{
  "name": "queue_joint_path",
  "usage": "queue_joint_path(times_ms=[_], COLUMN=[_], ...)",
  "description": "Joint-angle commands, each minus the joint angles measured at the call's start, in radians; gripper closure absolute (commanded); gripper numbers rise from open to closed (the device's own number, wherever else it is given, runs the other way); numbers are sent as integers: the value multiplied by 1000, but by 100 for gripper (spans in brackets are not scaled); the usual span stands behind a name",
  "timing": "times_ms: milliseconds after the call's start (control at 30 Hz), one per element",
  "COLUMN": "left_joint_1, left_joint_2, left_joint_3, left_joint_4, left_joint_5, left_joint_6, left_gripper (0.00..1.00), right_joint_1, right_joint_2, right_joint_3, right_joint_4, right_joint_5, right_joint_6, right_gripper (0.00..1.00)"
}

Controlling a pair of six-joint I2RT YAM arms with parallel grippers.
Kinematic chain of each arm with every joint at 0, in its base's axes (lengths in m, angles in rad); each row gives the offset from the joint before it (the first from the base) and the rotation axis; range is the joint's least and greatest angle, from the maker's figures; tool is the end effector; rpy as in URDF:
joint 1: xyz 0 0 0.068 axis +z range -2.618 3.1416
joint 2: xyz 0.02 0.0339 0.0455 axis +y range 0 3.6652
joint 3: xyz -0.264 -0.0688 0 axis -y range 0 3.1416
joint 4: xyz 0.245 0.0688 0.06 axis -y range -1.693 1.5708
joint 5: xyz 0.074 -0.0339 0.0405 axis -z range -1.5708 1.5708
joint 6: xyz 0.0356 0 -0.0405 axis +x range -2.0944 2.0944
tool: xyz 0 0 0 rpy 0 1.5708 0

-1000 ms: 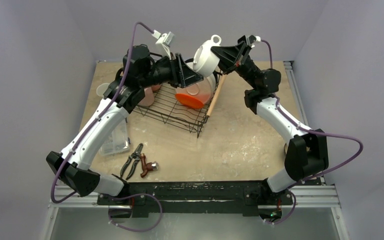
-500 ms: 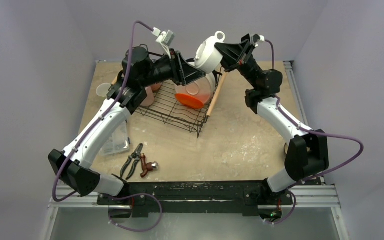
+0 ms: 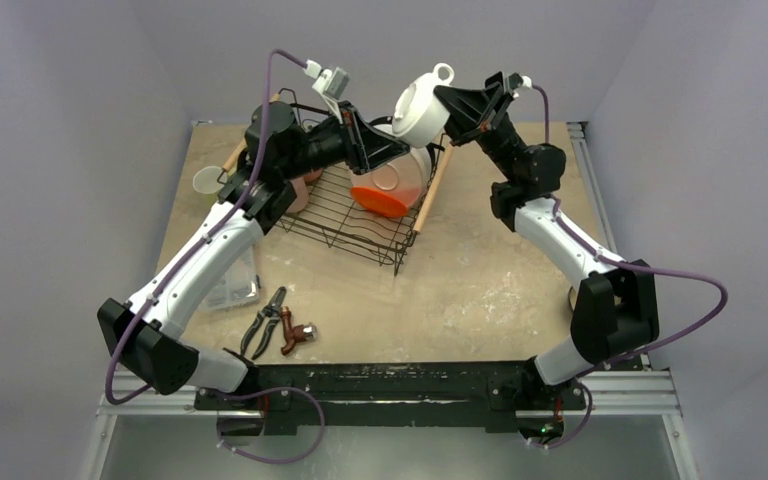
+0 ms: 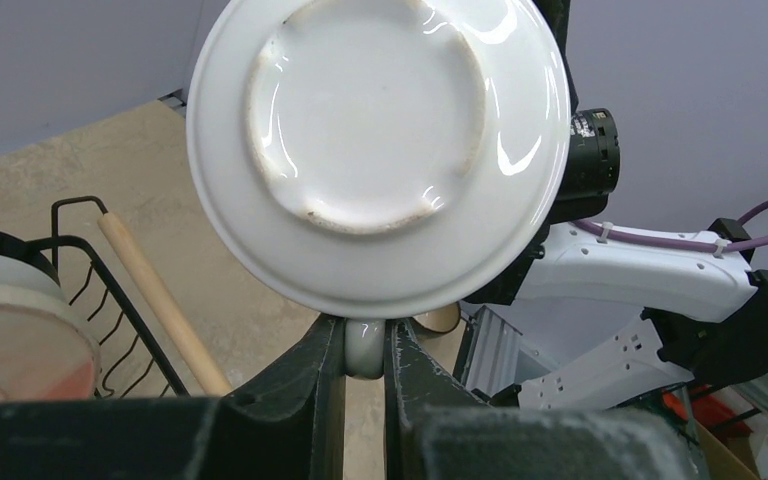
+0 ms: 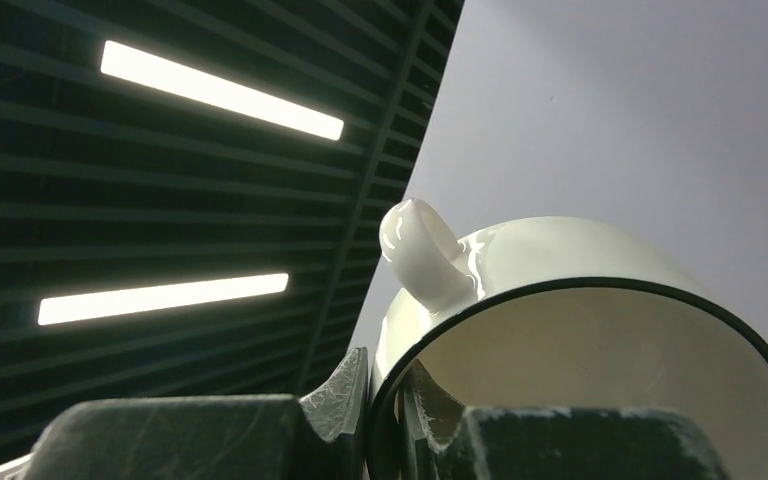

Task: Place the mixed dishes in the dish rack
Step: Turn the bowl upside down on the dish rack.

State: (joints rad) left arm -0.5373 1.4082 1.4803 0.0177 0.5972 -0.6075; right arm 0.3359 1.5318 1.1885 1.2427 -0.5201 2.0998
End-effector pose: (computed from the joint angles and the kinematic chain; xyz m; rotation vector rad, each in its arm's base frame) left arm 0.2649 -0.1811 0.4608 0.4731 1.5869 -1.3360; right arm 0.3018 0.1241 0.4335 0.2508 1.0690 2.4286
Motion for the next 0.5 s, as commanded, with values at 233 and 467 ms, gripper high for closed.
queue_joint_path(times_ms=[233, 467], left_joint_1=[-1, 1], left_joint_2=[-101, -144], left_joint_3=[-26, -53], left_joint_4=[32, 44], left_joint_5=[-121, -151], left_joint_6=[-15, -63], left_gripper=[100, 100], right_joint_1=[22, 23], right_joint_2=[1, 11], right_joint_3=[32, 39], right_joint_4=[75, 19], right_joint_5=[-64, -107], right_joint_6=[277, 219], right_gripper=[49, 25])
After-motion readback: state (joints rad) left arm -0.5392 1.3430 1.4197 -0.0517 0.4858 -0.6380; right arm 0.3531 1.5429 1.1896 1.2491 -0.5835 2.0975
